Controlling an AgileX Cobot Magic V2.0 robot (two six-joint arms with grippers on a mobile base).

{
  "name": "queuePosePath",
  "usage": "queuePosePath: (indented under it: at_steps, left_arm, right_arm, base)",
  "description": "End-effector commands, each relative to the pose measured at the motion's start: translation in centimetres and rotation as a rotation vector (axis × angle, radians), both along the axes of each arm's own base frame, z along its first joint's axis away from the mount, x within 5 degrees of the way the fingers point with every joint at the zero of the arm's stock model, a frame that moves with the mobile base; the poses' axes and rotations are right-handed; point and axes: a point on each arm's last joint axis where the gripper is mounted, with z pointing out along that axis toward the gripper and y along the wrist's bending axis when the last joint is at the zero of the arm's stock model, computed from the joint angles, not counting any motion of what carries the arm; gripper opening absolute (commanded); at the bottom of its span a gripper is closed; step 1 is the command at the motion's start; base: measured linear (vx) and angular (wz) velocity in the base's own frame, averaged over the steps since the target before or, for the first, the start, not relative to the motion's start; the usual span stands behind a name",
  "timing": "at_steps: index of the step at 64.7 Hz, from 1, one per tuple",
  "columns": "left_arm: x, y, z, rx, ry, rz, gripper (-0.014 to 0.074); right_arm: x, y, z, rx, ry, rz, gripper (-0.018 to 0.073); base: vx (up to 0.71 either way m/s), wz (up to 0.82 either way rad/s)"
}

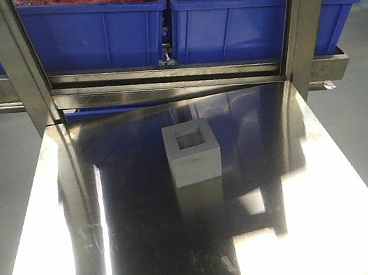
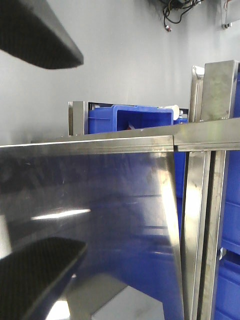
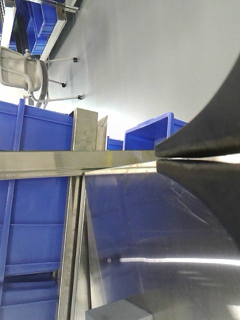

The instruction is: Sort gray base to blue bin

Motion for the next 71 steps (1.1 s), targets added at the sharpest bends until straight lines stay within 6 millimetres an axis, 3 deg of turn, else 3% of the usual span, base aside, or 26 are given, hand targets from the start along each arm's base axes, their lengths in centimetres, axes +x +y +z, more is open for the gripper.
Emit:
queuePosePath:
  at_steps: [1,16,26,34,58,71]
  left_arm:
    - [0.4,0.0,2.1,0.022,-0.100,-0.009,0.0605]
    - [3.5,-0.1,5.8,0.055,-0.120,-0.036,0.0580]
    - [7.5,-0.9,7.5,0.043,-0.099,-0.093,0.0580]
    - [10.6,-2.7,8.3,0.044,-0.080,-0.173,0.0582]
    - [18.9,-11.3,5.6,0.031,0.061,-0.400,0.0594]
    - [22.6,-15.5,3.4,-0.069,0.173,-0.415,0.0594]
  right_arm:
    - [0.1,0.0,0.7,-0.020,-0.072,-0.001,-0.0005]
    - [0.1,0.0,0.7,-0.020,-0.072,-0.001,-0.0005]
    - [0.1,0.0,0.7,-0.020,-0.072,-0.001,-0.0005]
    - [0.1,0.0,0.7,-0.020,-0.072,-0.001,-0.0005]
    - [0.1,0.0,0.7,-0.020,-0.072,-0.001,-0.0005]
    - [0.1,0.0,0.7,-0.020,-0.072,-0.001,-0.0005]
  base:
    - [0.00,0.00]
    - [0.00,0.00]
    - [0.00,0.00]
    - [0.00,0.00]
    - [0.00,0.00]
    - [0.00,0.00]
